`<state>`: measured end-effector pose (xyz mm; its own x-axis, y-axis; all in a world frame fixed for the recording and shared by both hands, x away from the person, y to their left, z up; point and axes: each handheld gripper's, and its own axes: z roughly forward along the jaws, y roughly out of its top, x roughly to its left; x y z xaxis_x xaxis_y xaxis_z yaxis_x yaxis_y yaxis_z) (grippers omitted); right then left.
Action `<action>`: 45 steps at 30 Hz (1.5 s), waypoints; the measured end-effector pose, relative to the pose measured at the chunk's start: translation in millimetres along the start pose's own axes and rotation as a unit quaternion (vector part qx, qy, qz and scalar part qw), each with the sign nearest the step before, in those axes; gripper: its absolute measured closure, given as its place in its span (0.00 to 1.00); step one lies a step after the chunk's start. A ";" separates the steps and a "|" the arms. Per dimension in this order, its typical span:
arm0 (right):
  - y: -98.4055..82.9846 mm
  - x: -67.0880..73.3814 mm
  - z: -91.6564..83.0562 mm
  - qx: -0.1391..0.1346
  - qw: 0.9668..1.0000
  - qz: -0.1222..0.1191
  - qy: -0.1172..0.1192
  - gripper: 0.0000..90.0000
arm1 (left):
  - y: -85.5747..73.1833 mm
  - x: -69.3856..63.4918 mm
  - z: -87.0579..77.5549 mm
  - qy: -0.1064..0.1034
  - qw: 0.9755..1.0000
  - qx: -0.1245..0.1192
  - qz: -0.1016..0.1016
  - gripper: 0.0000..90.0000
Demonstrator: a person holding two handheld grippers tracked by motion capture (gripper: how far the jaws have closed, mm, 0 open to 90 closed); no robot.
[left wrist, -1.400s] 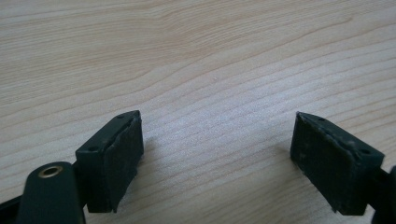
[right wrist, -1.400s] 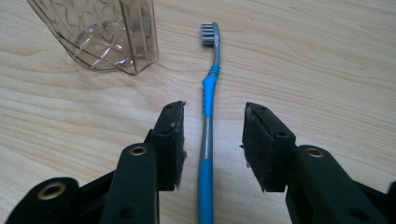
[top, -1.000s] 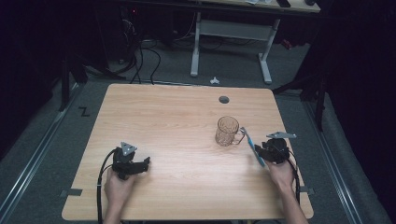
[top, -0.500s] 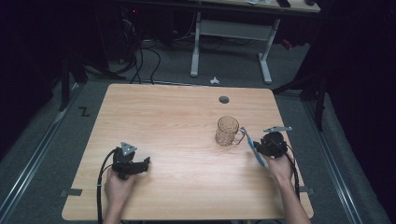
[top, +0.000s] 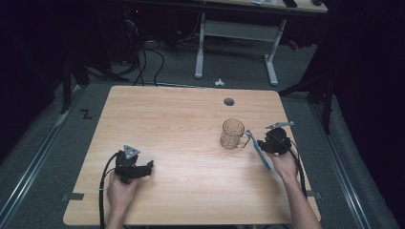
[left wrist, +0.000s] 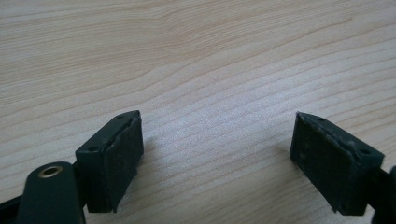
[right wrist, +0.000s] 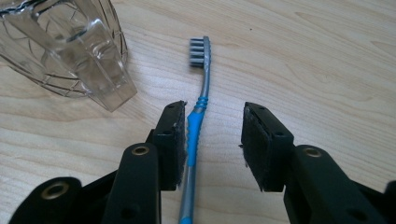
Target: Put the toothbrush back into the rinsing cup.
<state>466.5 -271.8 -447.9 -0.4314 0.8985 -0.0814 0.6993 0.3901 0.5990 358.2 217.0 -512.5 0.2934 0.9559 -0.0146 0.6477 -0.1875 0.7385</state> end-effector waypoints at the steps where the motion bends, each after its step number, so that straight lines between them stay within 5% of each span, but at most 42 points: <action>1: 0.0 0.0 0.0 0.000 1.000 0.000 0.000 0.67 | 0.0 0.0 0.0 0.000 1.000 0.000 0.000 0.20; 30: 30.9 3.8 37.9 0.115 0.993 -0.015 0.011 0.74 | 0.0 0.1 0.0 0.000 1.000 0.000 0.000 0.20; 45: 31.6 5.3 47.5 0.138 0.990 -0.006 0.018 0.82 | 0.0 0.1 0.0 -0.001 1.000 0.000 0.000 0.20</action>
<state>513.4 -245.1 -467.3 -0.4575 0.8875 -0.0549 0.8212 0.4454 0.3566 358.2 217.1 -512.5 0.2945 0.9555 -0.0152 0.6472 -0.1877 0.7388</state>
